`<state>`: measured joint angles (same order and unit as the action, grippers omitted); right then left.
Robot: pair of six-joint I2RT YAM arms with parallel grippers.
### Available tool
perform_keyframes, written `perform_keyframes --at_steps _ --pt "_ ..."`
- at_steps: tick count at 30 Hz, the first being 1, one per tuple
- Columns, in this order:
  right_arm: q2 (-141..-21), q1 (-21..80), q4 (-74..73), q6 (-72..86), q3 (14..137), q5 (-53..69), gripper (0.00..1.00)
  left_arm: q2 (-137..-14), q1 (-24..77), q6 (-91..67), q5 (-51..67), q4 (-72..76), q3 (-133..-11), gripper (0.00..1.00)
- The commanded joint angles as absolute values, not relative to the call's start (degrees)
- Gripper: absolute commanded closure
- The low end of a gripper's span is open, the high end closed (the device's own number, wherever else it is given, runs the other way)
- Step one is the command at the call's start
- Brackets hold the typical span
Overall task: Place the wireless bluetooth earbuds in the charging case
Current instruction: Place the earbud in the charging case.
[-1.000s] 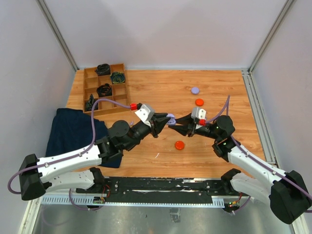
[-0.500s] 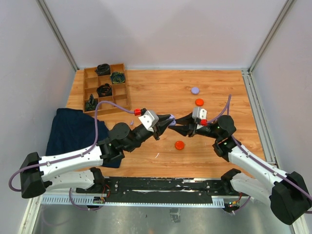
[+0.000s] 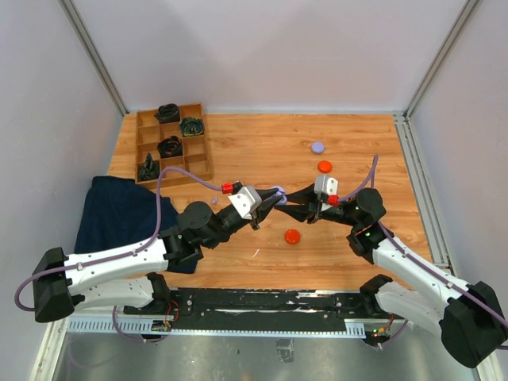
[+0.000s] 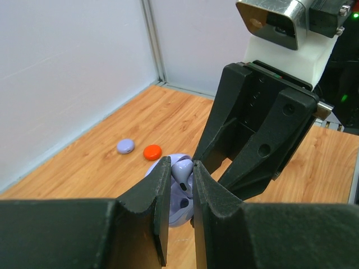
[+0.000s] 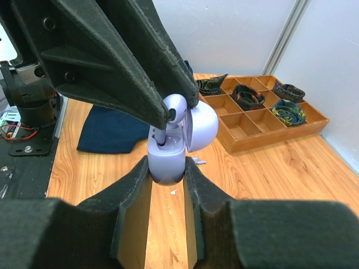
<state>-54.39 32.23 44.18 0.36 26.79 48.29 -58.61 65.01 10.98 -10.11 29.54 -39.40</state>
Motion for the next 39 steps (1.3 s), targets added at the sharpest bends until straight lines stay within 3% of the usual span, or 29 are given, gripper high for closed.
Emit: perform_keyframes --at_steps 1,21,32,39 --pt "-53.17 32.85 45.7 1.15 28.74 49.13 0.96 -58.71 65.63 12.87 -8.48 31.32 -38.41 0.79" --pt "-51.71 32.77 42.58 -0.83 27.73 46.25 0.96 -58.42 65.66 7.42 -10.58 30.62 -39.39 0.48" --pt "-49.33 32.66 37.26 -2.96 25.31 38.82 0.97 -56.78 64.84 -2.61 -23.34 17.74 -42.57 0.4" --pt "-47.55 32.65 34.86 -2.74 23.42 36.53 0.97 -57.33 57.84 -13.14 -24.34 9.0 -42.71 0.4"
